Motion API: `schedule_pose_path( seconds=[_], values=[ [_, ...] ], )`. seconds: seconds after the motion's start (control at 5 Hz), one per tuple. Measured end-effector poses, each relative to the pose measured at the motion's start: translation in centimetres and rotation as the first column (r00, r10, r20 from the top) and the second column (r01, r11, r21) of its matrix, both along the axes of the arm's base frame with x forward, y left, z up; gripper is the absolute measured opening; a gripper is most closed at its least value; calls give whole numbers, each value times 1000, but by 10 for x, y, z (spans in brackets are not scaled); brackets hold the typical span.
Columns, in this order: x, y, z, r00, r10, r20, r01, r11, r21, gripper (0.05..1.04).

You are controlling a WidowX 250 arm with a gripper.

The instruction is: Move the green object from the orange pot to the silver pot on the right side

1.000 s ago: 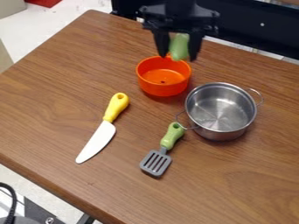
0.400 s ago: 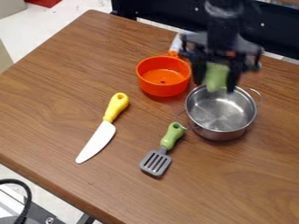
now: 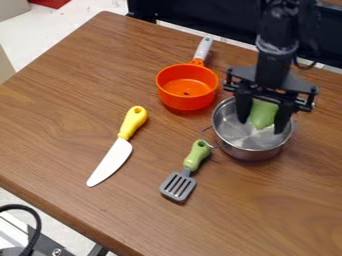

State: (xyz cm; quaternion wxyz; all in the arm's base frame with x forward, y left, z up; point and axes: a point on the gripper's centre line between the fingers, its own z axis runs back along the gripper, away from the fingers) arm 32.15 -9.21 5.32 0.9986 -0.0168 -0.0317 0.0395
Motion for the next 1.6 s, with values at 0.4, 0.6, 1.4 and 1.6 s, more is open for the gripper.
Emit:
schedule_pose_path(
  seconds=[0.4, 0.6, 1.4, 1.6],
  values=[
    [5, 4, -3, 1000, 0, -30, -1, 1000, -13, 966],
    [7, 7, -3, 1000, 5, -21, -5, 1000, -10, 998],
    [5, 52, 58, 997, 73, 2, -73, 995, -65, 997],
    [14, 74, 74, 991, 134, 21, -133, 990, -53, 997]
  ],
)
